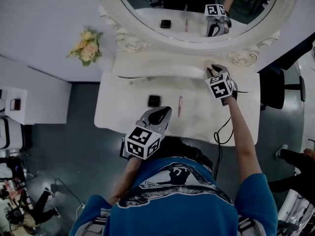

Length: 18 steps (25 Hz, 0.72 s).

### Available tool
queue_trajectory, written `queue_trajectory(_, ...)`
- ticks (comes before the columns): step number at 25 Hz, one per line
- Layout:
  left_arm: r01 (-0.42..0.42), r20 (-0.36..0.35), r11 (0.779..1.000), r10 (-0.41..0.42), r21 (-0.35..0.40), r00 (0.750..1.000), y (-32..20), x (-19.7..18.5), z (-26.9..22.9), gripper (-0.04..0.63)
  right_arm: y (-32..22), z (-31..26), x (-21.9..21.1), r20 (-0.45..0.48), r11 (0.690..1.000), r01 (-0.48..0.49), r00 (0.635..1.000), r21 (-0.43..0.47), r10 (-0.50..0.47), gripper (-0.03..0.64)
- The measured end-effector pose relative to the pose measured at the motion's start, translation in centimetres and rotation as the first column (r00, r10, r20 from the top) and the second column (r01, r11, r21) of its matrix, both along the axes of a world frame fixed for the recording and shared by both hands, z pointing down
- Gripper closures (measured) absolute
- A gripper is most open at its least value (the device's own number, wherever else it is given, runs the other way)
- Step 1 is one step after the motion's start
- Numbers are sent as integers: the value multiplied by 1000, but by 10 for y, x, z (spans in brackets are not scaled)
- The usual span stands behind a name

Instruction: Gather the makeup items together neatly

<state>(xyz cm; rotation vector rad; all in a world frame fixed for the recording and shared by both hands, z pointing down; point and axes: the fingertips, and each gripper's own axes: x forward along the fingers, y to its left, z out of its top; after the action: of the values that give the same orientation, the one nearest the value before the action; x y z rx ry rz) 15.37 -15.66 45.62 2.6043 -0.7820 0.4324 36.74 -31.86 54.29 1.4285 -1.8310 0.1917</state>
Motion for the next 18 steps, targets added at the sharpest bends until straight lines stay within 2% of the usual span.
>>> queue_trajectory(8,-20,-8,1000,20,5,1000,3,4,-2,583,54,-7,-20,156,999,-33,987,14,31,526)
queue_trajectory(18,-50,-1,999,50,6,999,12,10,0,583,128,46,-45,251,991,-79,962,-107,104,525)
